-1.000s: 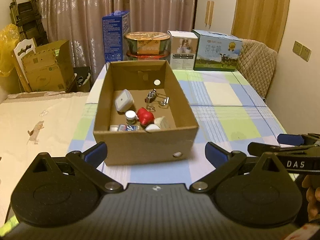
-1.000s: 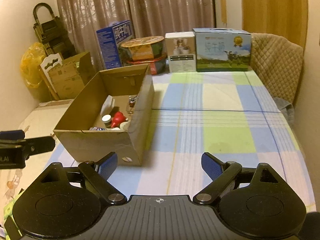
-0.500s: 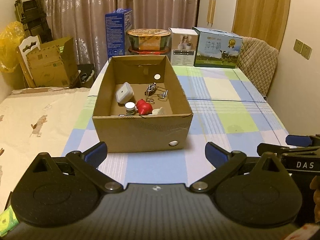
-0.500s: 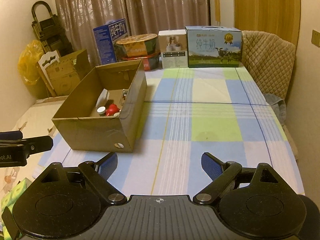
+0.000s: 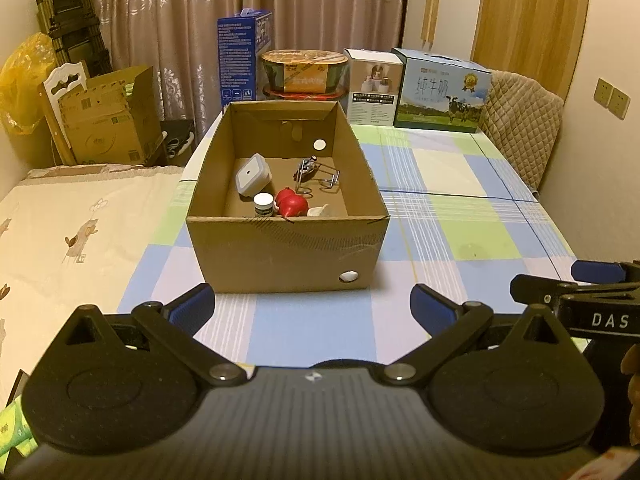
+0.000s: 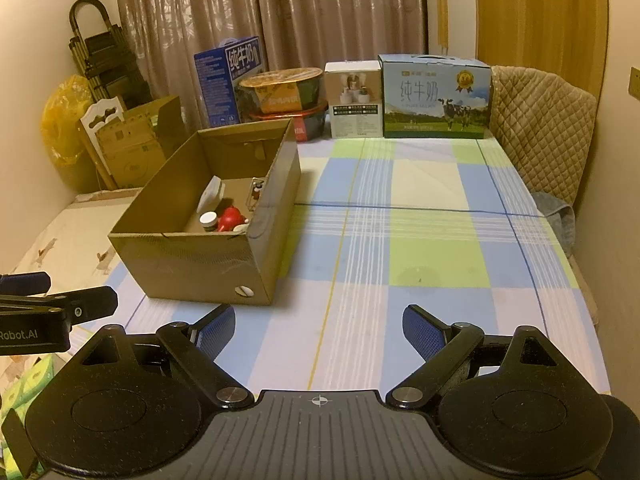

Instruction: Organize rigid objects

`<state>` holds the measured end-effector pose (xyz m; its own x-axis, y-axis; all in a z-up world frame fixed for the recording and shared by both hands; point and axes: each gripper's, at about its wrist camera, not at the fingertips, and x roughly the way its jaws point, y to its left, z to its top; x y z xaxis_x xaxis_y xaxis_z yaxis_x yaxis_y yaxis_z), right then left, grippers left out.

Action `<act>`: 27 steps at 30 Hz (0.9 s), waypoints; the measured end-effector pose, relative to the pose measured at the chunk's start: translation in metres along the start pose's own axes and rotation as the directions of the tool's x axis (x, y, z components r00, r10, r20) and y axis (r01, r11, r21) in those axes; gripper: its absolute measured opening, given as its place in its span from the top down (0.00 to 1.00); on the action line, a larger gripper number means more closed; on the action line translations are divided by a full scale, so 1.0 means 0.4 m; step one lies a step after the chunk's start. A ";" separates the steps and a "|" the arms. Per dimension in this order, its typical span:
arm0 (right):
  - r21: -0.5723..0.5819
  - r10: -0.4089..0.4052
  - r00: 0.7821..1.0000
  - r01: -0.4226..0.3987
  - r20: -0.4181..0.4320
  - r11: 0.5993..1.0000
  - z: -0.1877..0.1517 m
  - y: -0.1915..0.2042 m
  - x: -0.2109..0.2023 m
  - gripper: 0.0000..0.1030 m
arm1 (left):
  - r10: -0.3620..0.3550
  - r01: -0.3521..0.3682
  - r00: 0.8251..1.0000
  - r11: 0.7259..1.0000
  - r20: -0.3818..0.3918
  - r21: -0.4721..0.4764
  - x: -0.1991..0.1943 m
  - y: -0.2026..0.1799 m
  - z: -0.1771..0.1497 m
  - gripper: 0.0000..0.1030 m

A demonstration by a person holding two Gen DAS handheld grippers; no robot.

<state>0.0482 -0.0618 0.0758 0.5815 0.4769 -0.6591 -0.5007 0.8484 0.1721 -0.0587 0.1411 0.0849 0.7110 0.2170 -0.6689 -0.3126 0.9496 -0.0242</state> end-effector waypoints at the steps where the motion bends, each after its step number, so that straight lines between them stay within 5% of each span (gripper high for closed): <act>1: 0.000 -0.001 1.000 0.001 0.001 1.000 -0.001 0.000 0.000 0.15 | 0.000 0.000 1.000 1.000 0.001 -0.001 0.000 0.000 -0.001 0.01; 27: 0.005 -0.004 1.000 0.004 0.012 1.000 0.004 0.002 -0.004 0.15 | 0.014 -0.013 1.000 1.000 0.014 -0.025 -0.005 0.000 -0.009 0.00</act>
<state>0.0477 -0.0616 0.0781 0.5911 0.4766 -0.6507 -0.4952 0.8513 0.1736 -0.0624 0.1398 0.0837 0.7157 0.2331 -0.6584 -0.3373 0.9408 -0.0337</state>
